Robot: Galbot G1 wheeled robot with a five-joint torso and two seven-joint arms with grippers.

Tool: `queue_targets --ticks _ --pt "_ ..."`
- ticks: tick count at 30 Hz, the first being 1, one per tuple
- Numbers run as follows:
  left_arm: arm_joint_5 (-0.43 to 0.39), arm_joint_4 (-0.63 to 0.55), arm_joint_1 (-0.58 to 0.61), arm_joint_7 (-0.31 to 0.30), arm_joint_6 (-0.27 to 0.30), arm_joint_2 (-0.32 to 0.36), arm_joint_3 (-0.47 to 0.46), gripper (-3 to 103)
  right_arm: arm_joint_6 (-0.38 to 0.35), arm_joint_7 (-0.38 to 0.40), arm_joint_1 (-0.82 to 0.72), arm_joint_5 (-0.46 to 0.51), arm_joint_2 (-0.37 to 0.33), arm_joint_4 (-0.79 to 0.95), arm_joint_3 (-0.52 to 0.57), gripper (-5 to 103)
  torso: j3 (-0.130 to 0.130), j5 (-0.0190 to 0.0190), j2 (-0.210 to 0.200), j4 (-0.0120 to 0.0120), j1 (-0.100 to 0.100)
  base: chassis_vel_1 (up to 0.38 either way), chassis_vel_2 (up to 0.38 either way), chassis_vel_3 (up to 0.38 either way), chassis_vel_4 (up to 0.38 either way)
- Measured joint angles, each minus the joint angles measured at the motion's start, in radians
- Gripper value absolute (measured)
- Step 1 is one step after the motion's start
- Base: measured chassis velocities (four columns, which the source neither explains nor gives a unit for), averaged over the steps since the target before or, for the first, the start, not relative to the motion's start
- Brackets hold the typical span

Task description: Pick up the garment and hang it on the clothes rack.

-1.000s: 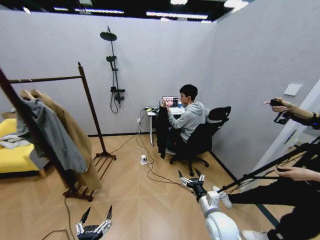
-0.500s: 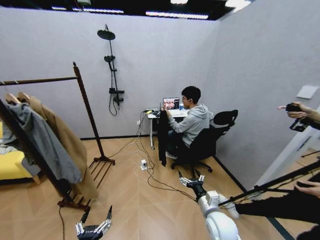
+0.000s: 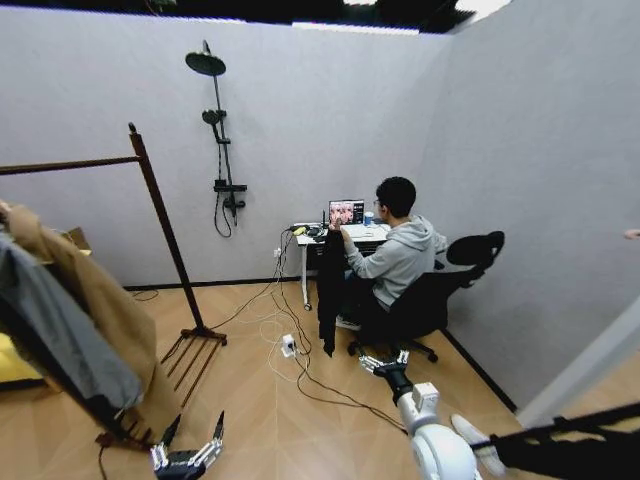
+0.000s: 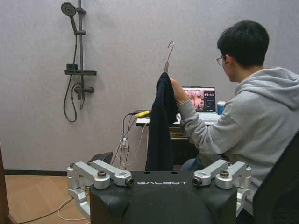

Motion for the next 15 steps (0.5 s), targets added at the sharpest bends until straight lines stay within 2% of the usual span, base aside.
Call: queue_targets --ticks 4,8,10,12,15 --pt "0.0 0.0 0.0 0.0 0.0 0.0 0.0 100 0.0 0.0 -0.001 -0.005 0.001 0.002 0.0 100 0.0 -0.0008 0.0 -0.0005 0.0 -0.328 0.336 0.343 -0.313" --pt "0.0 0.0 0.0 0.0 0.0 0.0 0.0 100 0.0 -0.001 -0.002 -0.008 0.001 0.002 0.0 100 0.0 -0.0004 0.0 0.0 0.001 -0.299 0.321 0.302 -0.31" --pt "0.0 0.0 0.0 0.0 0.0 0.0 0.0 100 0.0 -0.001 -0.001 -0.01 0.0 0.002 -0.001 100 0.0 -0.0009 0.0 -0.0007 0.0 -0.306 0.315 0.321 -0.299" --pt "0.0 0.0 0.0 0.0 0.0 0.0 0.0 100 -0.002 0.004 0.001 -0.009 0.0 0.004 -0.004 100 0.0 -0.0002 0.0 -0.0002 0.0 -0.313 0.28 0.268 -0.298" --pt "0.0 0.0 0.0 0.0 0.0 0.0 0.0 100 -0.039 0.024 0.017 -0.007 -0.007 0.036 -0.006 100 0.0 -0.0009 0.0 -0.0002 0.001 -0.25 0.26 0.216 -0.263"
